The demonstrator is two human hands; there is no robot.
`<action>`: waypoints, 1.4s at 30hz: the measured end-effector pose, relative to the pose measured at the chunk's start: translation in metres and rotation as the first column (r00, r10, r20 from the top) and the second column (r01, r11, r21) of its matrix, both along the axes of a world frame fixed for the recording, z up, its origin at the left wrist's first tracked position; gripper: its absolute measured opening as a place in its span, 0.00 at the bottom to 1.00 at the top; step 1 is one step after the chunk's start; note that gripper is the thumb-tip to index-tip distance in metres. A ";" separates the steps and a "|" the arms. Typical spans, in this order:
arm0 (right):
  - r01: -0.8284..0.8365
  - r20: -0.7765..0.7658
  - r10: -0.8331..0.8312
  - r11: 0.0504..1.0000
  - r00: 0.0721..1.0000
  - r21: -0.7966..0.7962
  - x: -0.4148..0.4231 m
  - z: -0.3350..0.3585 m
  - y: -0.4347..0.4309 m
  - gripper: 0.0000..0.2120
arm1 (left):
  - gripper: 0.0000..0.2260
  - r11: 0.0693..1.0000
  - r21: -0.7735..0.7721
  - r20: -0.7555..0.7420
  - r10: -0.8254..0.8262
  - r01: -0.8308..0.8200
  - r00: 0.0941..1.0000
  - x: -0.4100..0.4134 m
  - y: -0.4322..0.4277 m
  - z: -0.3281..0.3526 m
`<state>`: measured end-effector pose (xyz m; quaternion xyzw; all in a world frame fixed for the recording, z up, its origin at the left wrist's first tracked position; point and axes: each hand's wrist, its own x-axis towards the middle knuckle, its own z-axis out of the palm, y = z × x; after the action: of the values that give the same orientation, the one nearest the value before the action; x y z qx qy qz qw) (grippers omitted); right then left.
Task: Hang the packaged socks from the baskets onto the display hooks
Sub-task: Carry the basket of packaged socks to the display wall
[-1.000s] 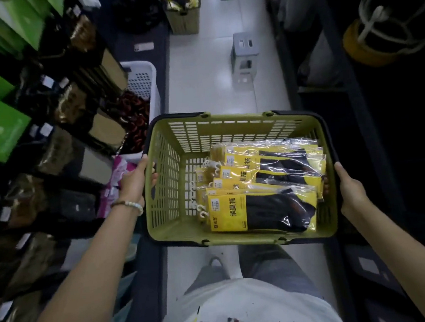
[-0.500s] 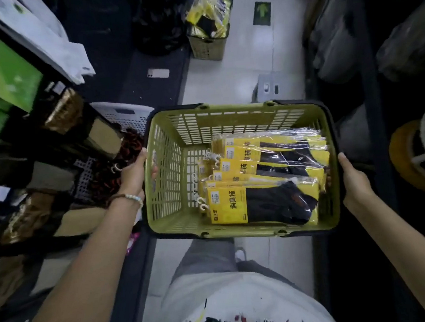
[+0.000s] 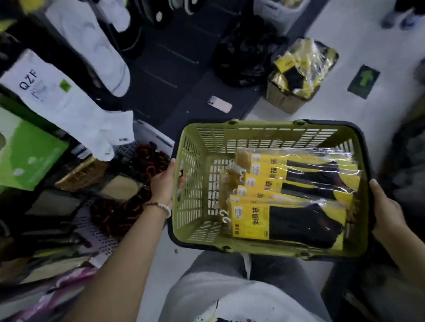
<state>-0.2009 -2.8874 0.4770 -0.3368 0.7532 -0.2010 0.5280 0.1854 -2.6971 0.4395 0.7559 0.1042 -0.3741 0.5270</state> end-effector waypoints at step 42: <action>-0.890 0.166 0.888 0.382 0.428 0.251 0.284 -0.226 -0.405 0.14 | 0.16 0.386 0.078 -0.009 0.922 -0.919 0.387 -0.164 -0.184 -0.197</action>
<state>0.0830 -3.2927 0.2508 -0.6021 0.4756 0.2294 0.5989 0.0214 -2.8808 0.2424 0.5777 0.5293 -0.0360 0.6204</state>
